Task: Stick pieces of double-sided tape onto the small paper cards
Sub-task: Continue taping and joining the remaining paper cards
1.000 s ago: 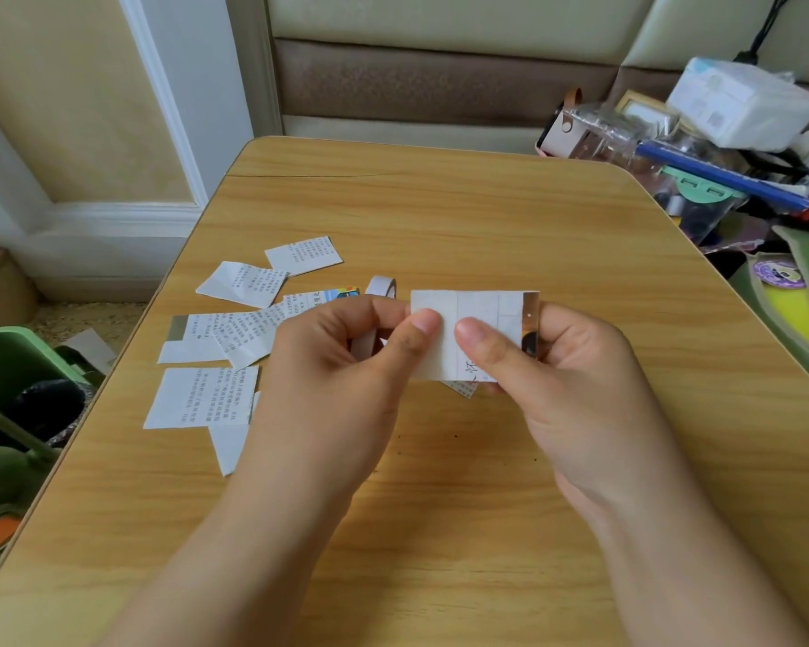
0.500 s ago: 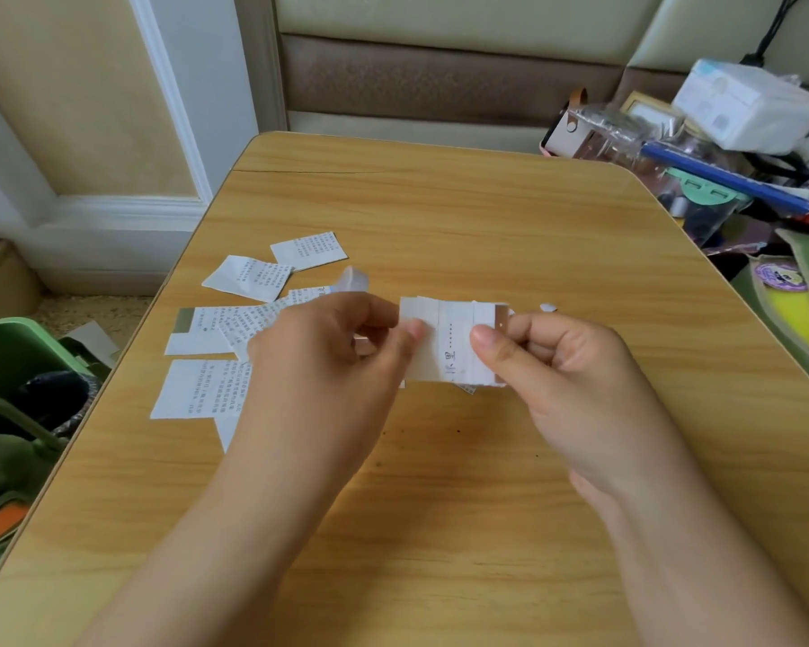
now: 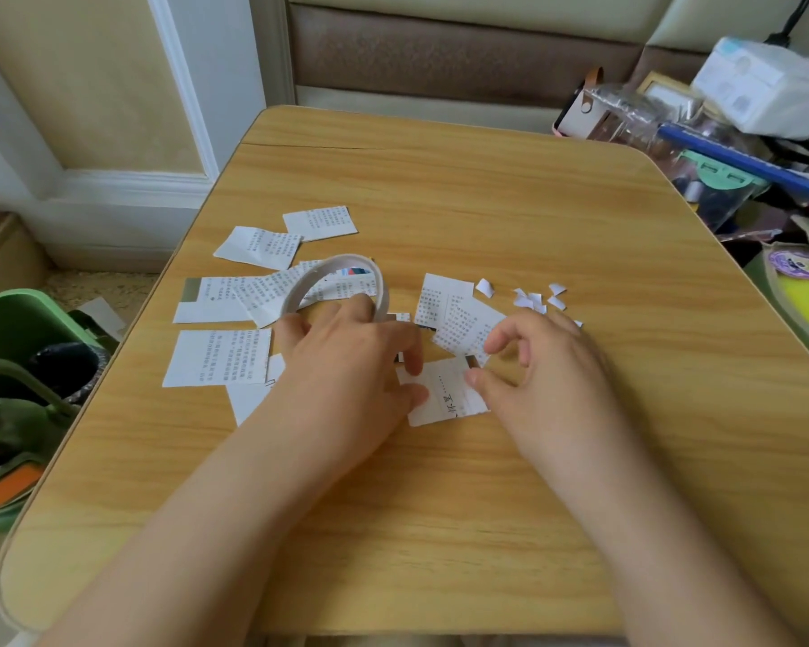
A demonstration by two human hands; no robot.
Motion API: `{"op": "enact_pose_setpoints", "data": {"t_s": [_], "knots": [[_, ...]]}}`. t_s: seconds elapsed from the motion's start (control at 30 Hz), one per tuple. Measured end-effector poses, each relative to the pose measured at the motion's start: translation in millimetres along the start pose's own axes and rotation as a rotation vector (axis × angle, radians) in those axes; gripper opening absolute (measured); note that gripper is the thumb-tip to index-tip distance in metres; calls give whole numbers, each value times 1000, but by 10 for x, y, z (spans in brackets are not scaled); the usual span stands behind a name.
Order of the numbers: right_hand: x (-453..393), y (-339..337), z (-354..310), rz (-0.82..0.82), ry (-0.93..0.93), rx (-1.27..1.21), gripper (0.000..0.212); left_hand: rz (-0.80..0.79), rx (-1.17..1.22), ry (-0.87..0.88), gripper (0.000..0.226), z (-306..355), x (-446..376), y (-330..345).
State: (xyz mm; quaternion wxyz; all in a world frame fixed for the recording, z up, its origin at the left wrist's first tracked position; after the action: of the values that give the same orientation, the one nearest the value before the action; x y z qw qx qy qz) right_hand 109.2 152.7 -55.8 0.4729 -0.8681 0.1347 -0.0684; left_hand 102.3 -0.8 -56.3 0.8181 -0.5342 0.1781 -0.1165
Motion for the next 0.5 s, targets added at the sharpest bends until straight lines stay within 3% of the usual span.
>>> {"op": "enact_pose_setpoints", "data": {"t_s": [0.17, 0.37, 0.5], "knots": [[97, 164, -193, -147, -228, 71, 7, -3, 4, 4, 17, -4, -9, 6], [-84, -43, -26, -149, -89, 156, 16, -41, 33, -23, 14, -45, -15, 15], [7, 76, -188, -176, -213, 189, 13, -66, 18, -14, 15, -52, -14, 9]]}}
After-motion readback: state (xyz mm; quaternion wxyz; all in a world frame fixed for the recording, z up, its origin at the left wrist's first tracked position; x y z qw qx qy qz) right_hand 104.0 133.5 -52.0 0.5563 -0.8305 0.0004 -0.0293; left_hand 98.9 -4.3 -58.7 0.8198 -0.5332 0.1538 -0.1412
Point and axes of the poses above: each hand's wrist, its own x-axis away from the middle knuckle, its own y-axis out of the palm, z = x × y, the point moved 5 cm from there along -x, towards the middle knuckle, and after that the axes turned 15 degrees about y, right-handed, at the moved point
